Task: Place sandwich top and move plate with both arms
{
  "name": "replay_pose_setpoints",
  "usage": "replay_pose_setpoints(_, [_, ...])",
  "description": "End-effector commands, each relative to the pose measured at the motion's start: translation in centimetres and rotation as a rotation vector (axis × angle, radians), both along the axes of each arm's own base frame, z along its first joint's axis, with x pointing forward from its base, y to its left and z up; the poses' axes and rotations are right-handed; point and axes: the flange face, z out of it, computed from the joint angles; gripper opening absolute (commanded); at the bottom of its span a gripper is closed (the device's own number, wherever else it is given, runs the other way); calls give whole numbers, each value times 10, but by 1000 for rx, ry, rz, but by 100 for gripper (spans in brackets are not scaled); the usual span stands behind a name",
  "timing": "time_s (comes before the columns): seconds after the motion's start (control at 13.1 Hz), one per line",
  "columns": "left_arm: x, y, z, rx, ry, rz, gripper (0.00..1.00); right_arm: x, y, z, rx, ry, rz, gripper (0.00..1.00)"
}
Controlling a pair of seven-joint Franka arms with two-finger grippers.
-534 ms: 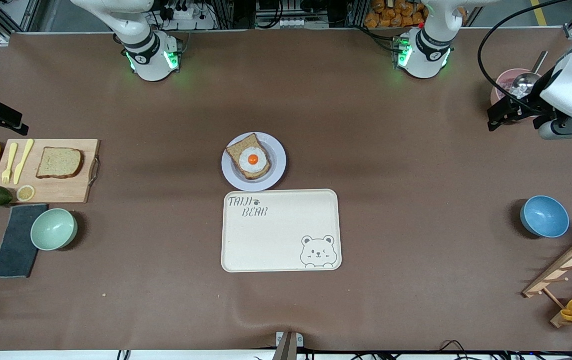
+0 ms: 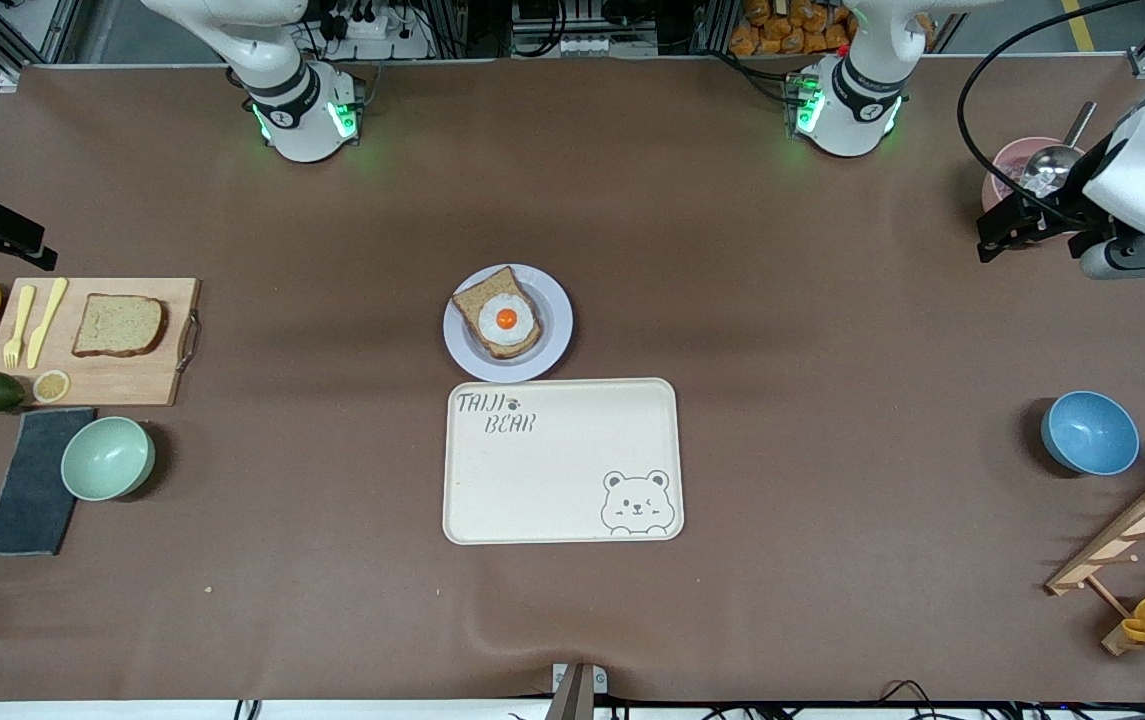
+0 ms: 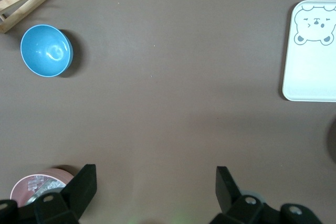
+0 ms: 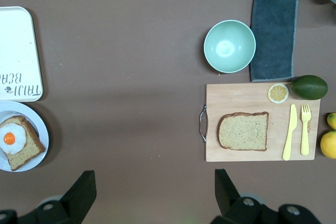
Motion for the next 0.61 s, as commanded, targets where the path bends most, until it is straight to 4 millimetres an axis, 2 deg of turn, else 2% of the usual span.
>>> replay_pose_setpoints(0.0, [-2,8,-5,-5,34,-3,100,-4,1,7,9,-3,-6,100])
replay_pose_setpoints(0.53, [-4,4,-10,-12,52,-7,100,-3,1,7,10,-8,-5,100])
